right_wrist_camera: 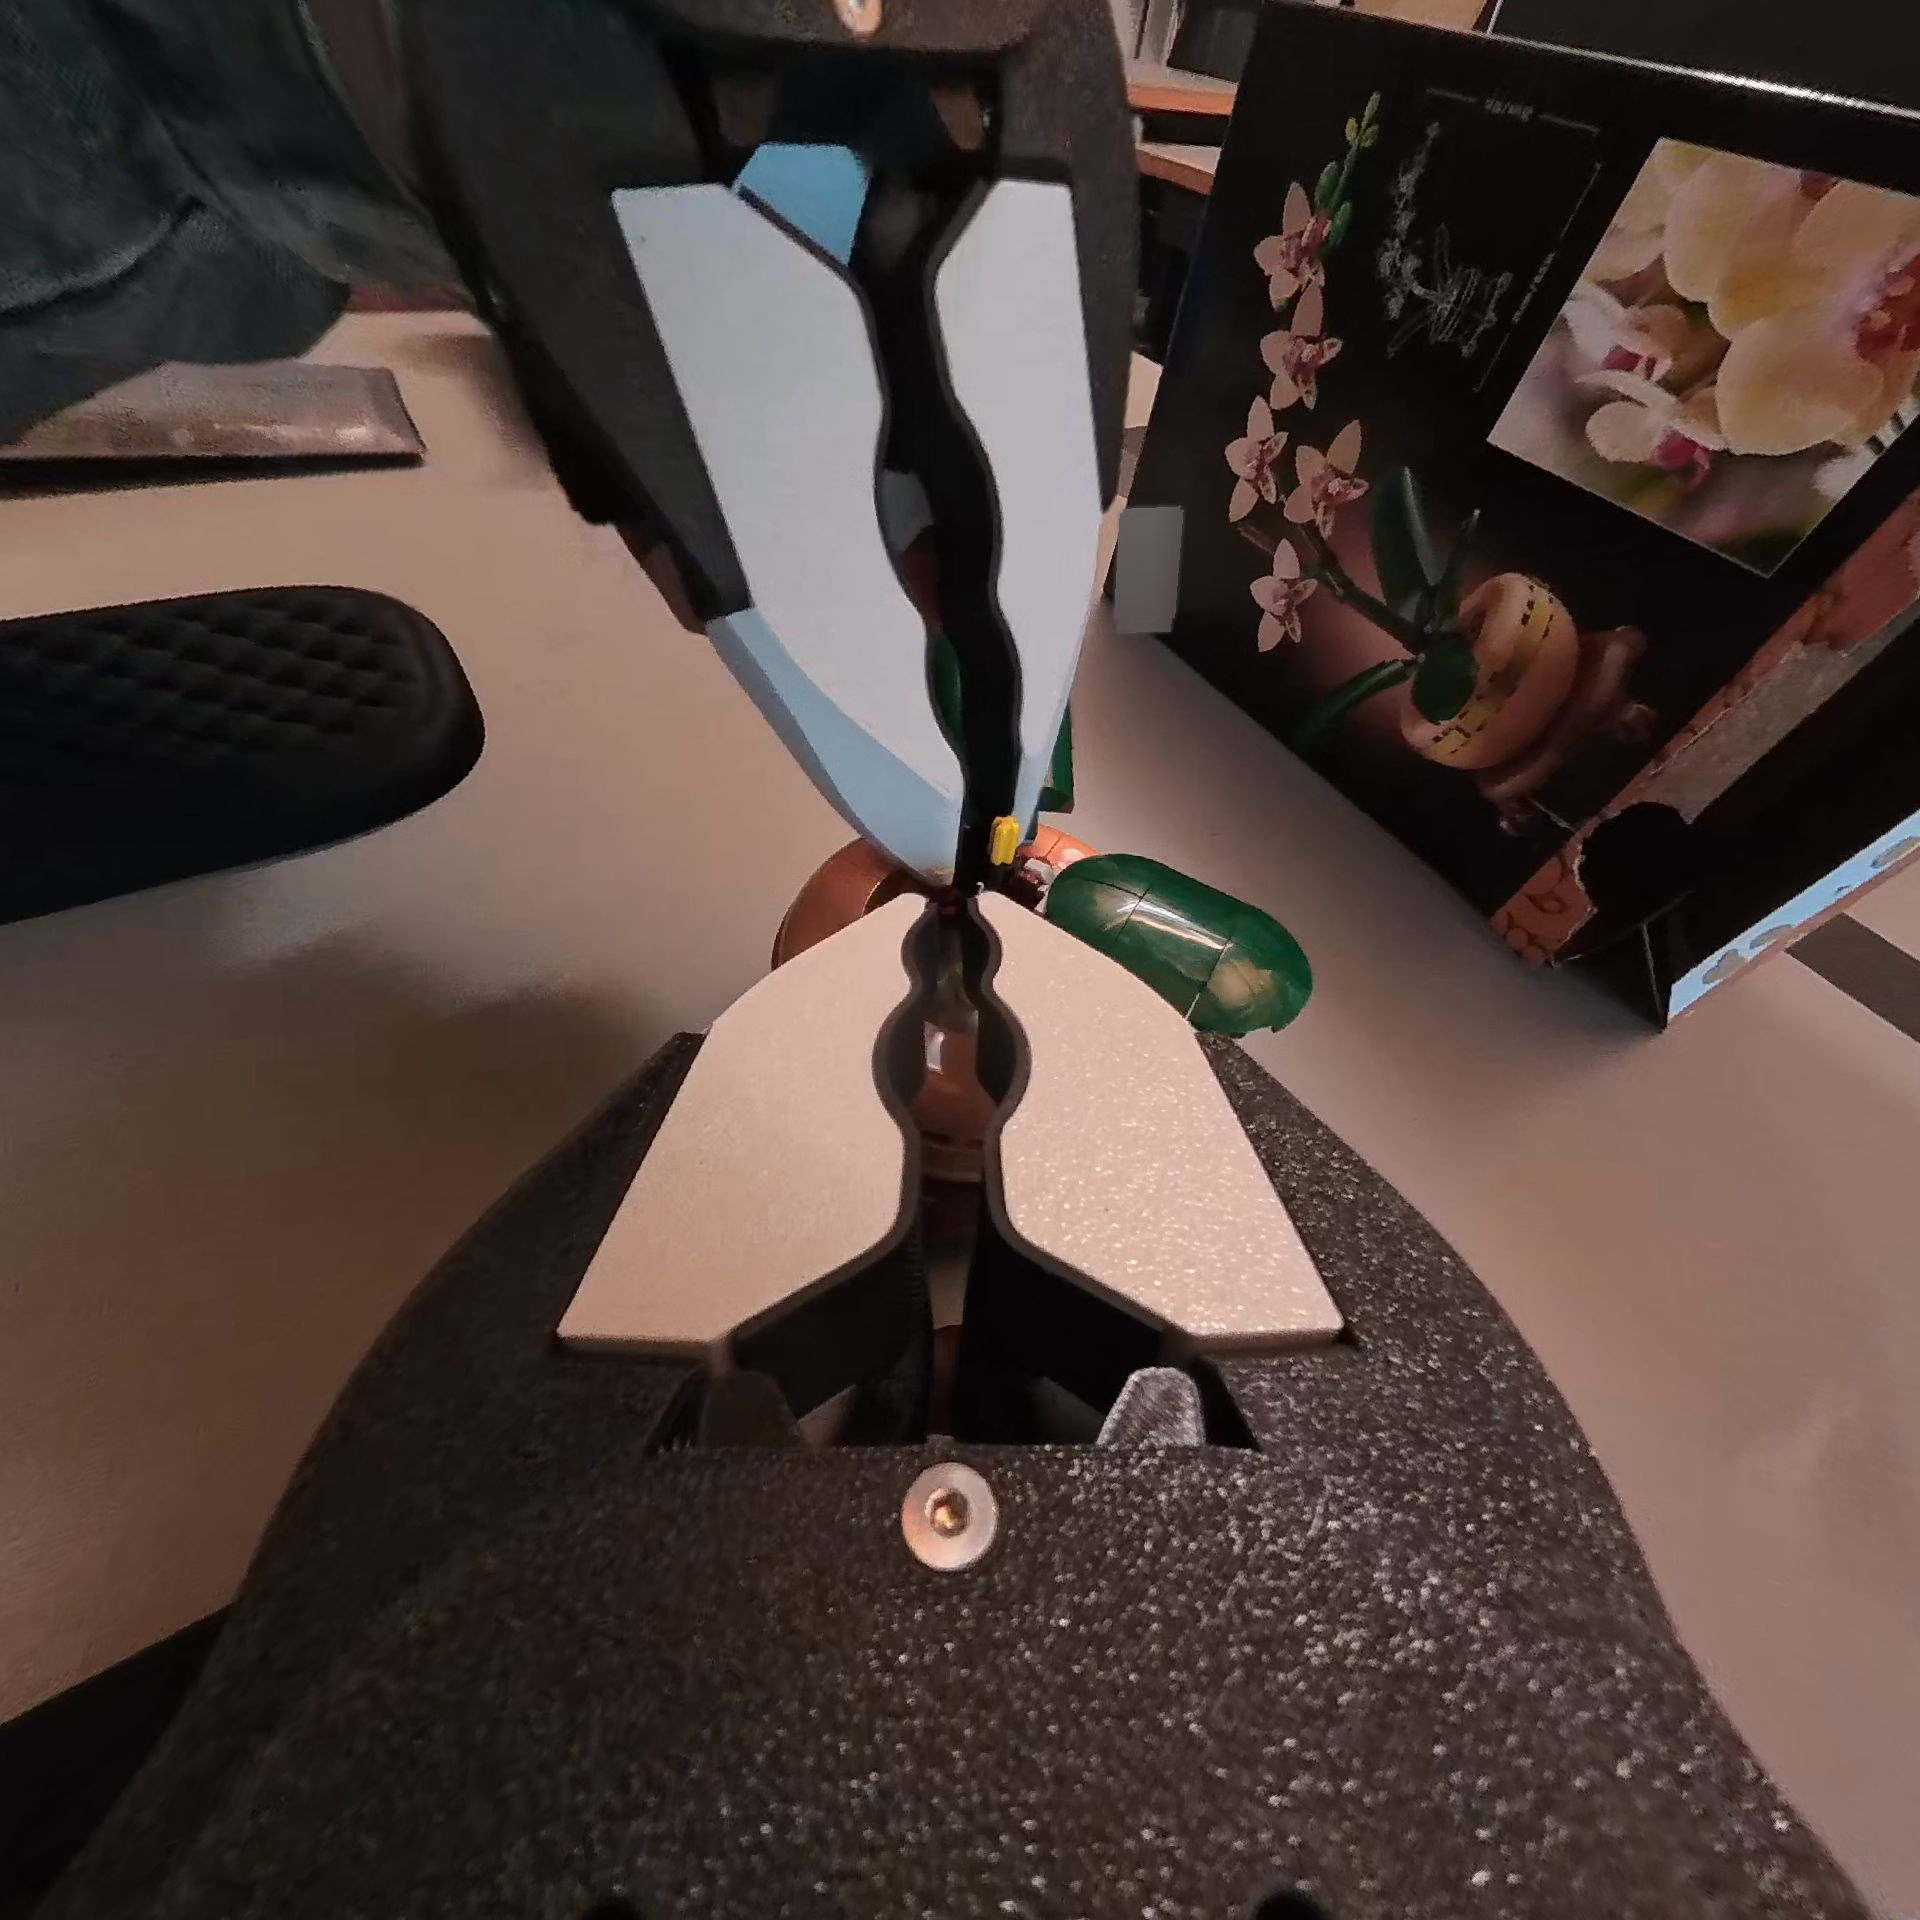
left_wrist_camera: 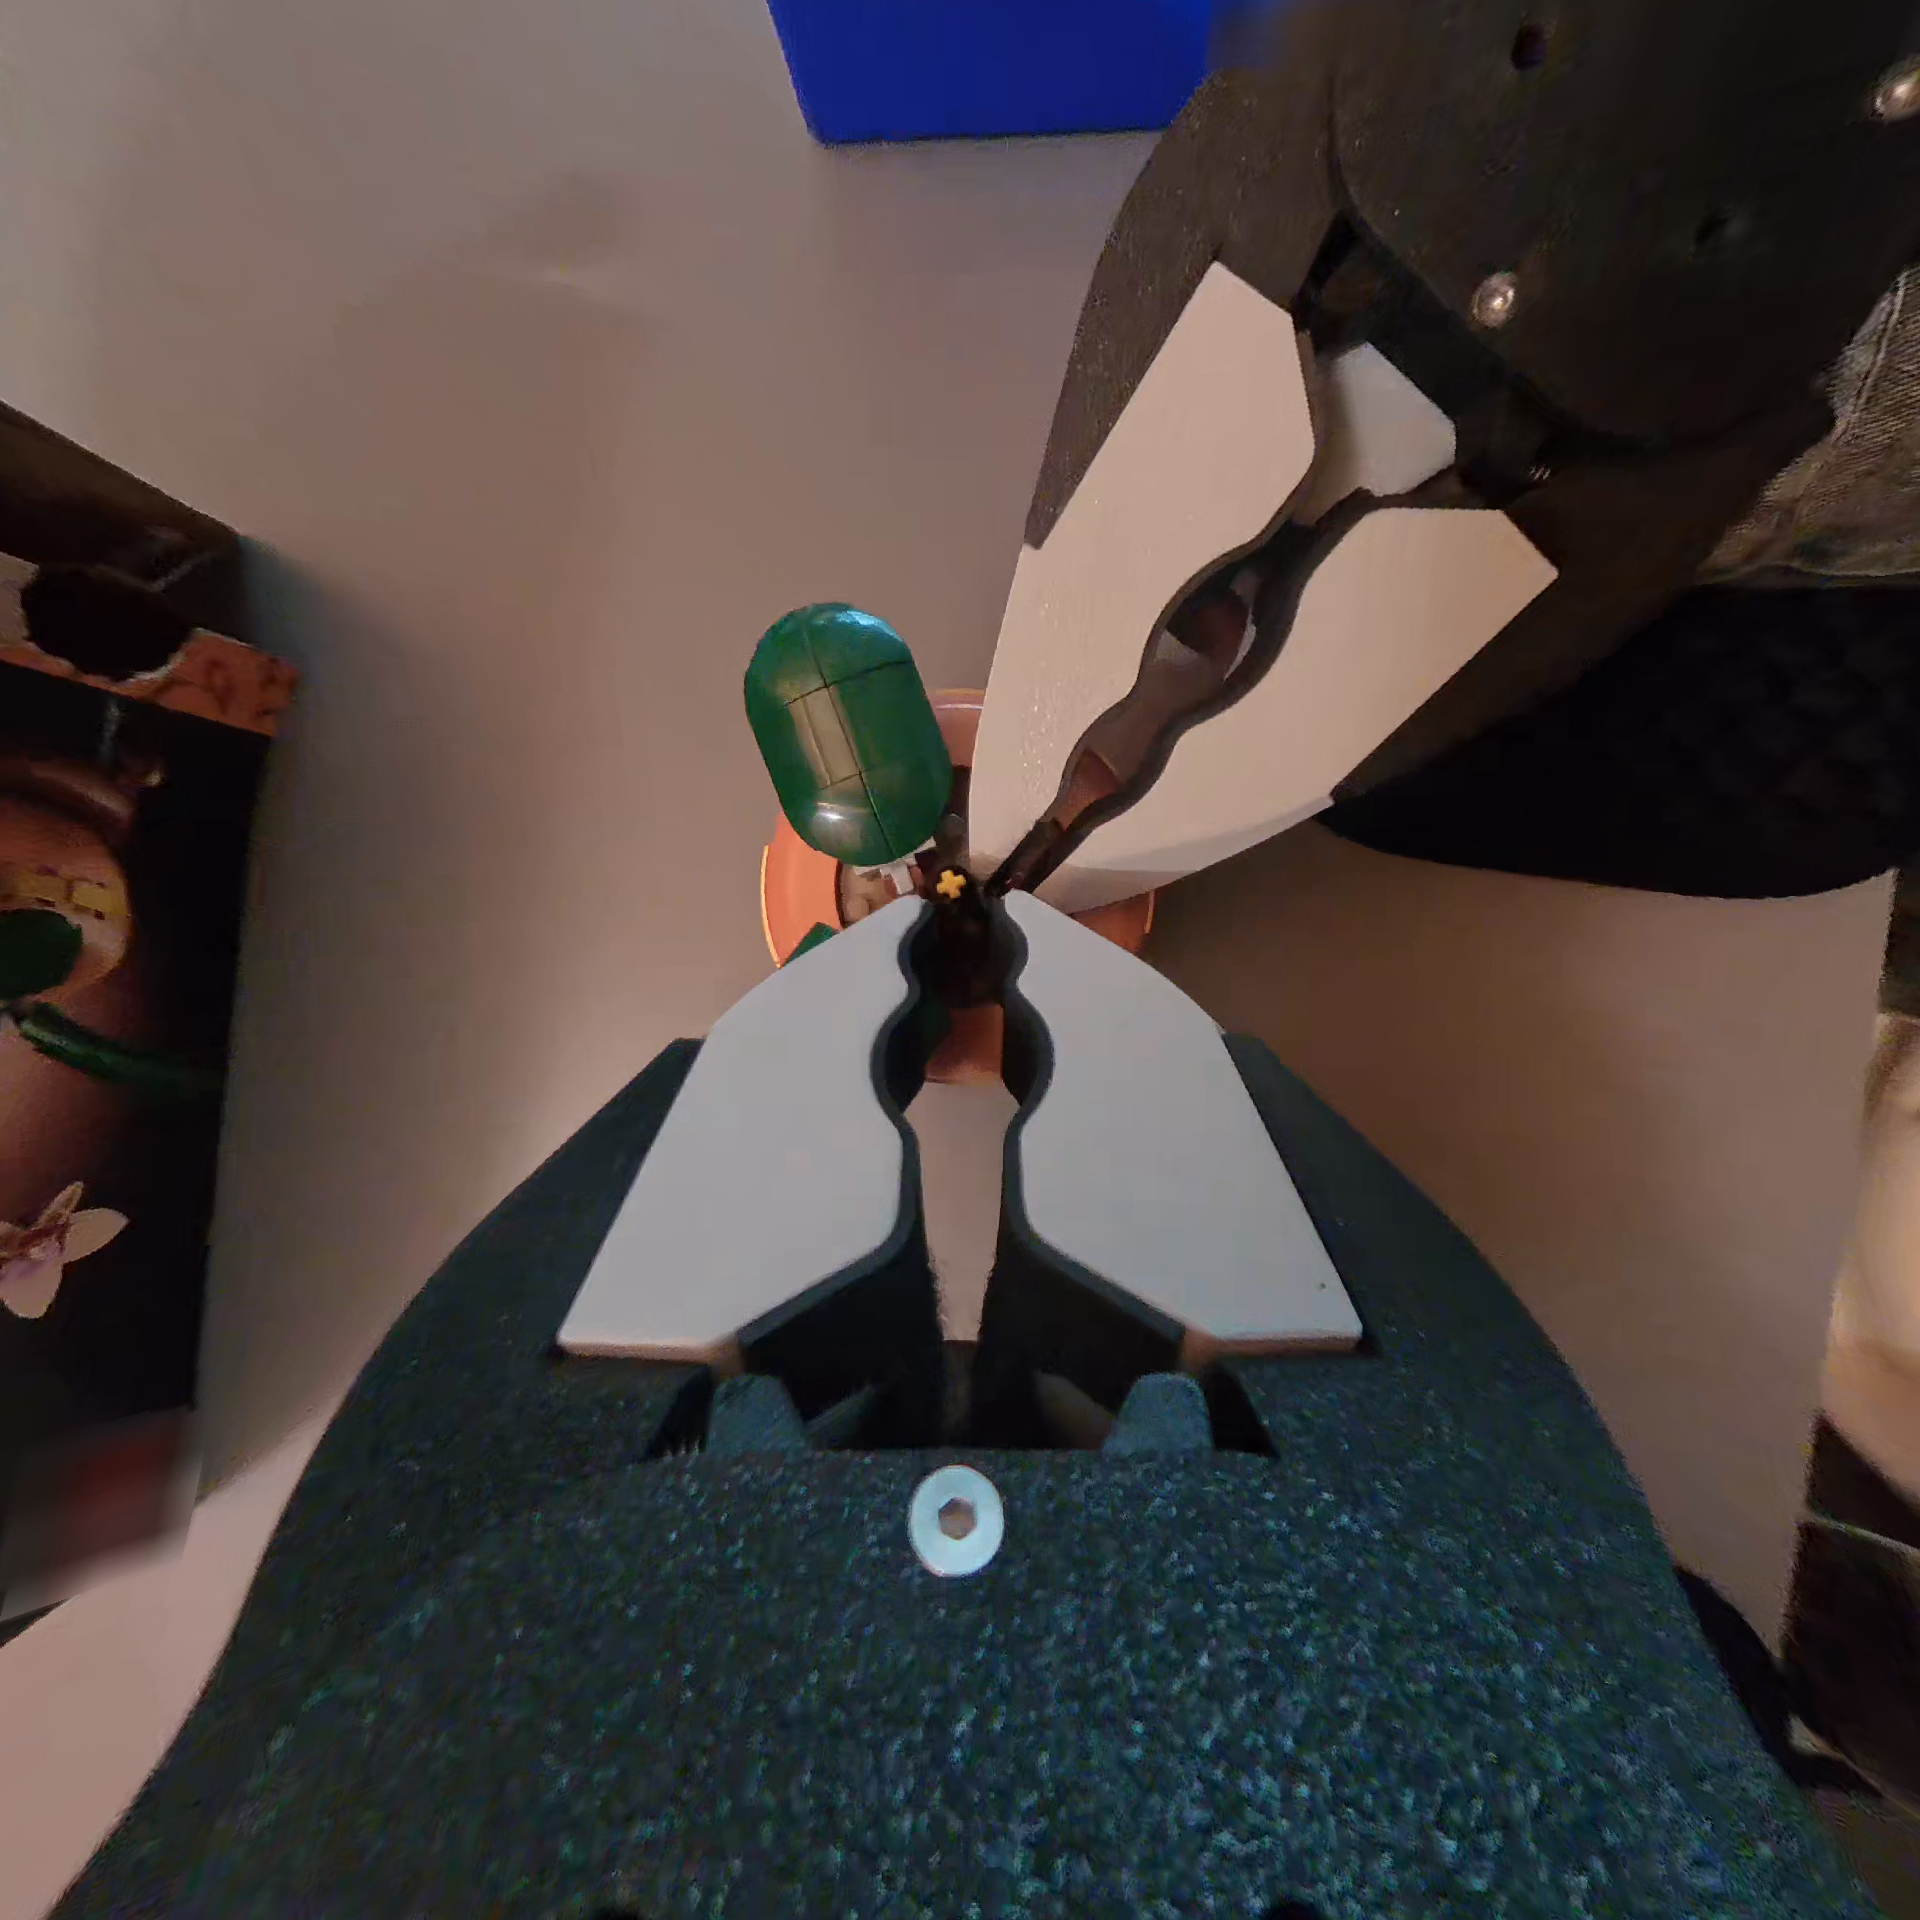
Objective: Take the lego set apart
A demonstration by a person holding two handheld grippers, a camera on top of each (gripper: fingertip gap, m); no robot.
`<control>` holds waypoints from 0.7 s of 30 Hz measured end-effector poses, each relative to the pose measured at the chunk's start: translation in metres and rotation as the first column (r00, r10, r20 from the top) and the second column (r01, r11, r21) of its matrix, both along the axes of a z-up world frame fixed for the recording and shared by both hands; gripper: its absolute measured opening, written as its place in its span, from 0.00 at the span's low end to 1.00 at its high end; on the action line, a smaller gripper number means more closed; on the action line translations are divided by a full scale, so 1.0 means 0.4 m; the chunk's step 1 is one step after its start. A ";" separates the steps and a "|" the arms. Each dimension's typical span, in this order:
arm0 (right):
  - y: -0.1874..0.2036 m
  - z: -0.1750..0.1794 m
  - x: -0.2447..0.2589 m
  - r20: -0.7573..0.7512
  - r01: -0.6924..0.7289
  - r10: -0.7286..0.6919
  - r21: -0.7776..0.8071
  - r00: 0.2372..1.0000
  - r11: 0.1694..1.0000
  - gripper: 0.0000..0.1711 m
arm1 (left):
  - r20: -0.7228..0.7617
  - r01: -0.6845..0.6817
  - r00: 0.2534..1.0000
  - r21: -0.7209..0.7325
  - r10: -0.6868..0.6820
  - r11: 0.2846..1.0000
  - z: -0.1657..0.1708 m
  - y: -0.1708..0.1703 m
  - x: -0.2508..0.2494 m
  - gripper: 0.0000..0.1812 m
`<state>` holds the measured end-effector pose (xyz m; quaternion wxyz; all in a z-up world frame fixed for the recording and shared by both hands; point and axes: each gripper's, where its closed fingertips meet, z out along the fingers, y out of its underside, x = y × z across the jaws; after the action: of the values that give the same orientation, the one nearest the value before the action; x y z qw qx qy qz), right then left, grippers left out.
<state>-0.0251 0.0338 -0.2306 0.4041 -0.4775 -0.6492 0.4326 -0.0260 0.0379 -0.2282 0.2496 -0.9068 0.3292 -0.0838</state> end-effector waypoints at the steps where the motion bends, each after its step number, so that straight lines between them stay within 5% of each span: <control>1: 0.000 0.000 0.000 0.001 0.002 -0.002 0.001 1.000 1.000 0.02 | 0.009 -0.004 1.000 -0.023 0.004 1.000 0.000 0.000 0.000 0.05; 9: 0.001 0.005 -0.004 -0.028 0.052 -0.049 0.103 0.998 0.993 0.01 | -0.028 -0.035 0.999 -0.111 0.032 0.993 -0.003 0.002 -0.004 0.04; 21: -0.001 0.009 0.001 -0.087 -0.031 0.026 -0.057 0.996 0.998 0.01 | -0.059 0.015 0.998 -0.169 -0.025 0.985 -0.004 0.003 0.003 0.04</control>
<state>-0.0246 0.0335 -0.2269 0.4113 -0.4605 -0.6253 0.4772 -0.0247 0.0390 -0.2299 0.1609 -0.9235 0.3372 -0.0864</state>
